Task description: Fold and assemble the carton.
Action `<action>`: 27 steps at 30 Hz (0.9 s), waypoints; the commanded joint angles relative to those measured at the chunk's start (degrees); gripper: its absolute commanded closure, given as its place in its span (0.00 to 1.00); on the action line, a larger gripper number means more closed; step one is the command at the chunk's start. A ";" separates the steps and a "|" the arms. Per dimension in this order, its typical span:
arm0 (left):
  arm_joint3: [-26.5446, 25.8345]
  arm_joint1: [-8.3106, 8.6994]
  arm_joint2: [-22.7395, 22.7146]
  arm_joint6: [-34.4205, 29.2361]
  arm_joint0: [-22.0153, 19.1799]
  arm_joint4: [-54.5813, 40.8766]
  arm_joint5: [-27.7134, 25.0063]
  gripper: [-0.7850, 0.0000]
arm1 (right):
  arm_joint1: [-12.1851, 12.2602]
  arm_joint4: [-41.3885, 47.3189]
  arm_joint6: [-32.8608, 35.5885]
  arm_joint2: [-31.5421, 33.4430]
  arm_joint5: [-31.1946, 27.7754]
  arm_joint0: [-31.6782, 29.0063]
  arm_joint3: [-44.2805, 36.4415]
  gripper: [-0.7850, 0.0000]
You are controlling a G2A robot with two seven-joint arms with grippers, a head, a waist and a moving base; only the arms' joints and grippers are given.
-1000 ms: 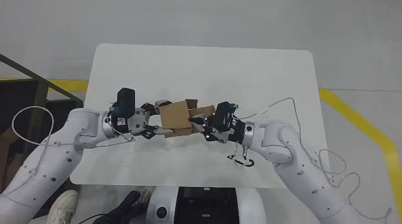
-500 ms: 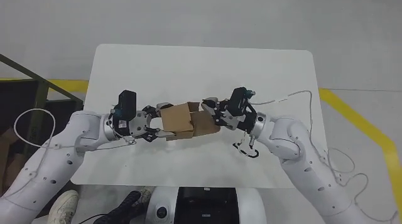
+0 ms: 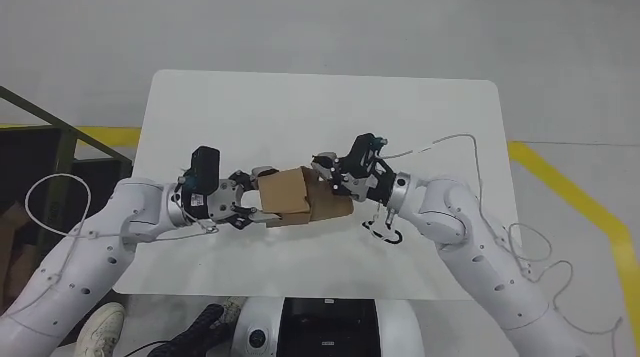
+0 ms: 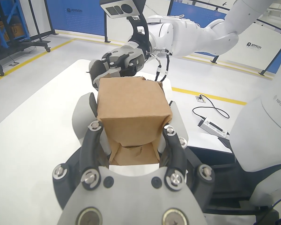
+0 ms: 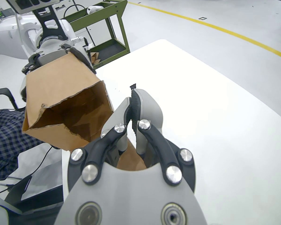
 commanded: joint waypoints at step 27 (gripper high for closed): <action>1.69 -0.15 -2.30 2.32 -0.50 0.88 0.00 0.43 | 2.06 22.75 11.79 9.13 7.16 -4.87 -2.84 1.00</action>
